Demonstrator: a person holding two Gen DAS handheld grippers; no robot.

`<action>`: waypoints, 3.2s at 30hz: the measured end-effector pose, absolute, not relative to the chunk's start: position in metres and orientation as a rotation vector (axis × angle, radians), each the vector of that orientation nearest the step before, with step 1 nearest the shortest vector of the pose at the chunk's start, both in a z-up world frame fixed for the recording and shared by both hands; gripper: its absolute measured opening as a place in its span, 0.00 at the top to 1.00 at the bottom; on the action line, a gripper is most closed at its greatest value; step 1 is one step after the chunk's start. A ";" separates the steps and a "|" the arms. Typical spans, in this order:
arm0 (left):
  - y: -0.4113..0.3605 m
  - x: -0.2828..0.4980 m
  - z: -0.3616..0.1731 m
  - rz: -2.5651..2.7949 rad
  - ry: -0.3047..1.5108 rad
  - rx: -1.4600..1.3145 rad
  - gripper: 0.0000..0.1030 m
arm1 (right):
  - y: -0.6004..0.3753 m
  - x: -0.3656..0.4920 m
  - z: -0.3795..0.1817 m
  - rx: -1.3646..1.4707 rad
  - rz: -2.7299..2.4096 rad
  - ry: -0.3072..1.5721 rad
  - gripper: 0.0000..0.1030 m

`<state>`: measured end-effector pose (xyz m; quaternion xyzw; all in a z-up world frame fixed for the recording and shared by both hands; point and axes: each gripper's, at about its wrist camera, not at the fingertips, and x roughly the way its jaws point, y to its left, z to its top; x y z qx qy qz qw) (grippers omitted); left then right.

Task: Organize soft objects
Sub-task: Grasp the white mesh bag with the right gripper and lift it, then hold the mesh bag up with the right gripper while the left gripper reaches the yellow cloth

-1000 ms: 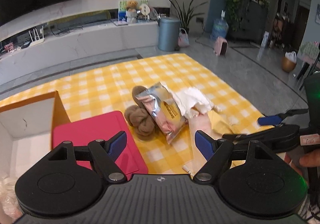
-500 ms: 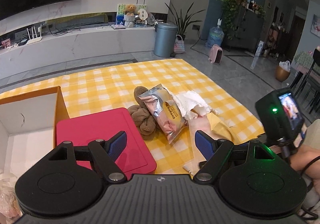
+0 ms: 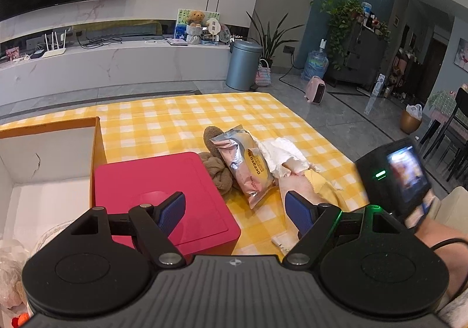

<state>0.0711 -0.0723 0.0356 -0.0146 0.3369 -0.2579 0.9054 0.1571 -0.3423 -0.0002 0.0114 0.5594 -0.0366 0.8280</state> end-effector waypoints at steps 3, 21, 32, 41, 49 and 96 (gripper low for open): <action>-0.070 0.072 0.035 -0.520 0.698 -0.037 0.12 | -0.345 0.149 0.021 0.089 -0.007 1.107 0.96; -0.103 0.068 0.050 -0.532 0.711 0.067 0.12 | -0.390 0.102 0.106 0.235 -0.025 0.734 0.98; -0.203 0.082 0.017 -0.703 0.735 0.302 0.14 | -0.440 0.088 0.100 0.380 -0.101 0.688 0.98; -0.266 0.078 -0.049 -0.713 0.700 0.756 0.19 | -0.449 0.092 0.090 0.420 -0.104 0.699 0.97; -0.288 0.090 -0.079 -0.749 0.592 0.804 0.25 | -0.452 0.093 0.083 0.433 -0.099 0.713 0.95; -0.223 0.044 -0.052 -0.888 0.693 0.749 0.21 | -0.443 0.102 0.077 0.407 -0.095 0.755 0.91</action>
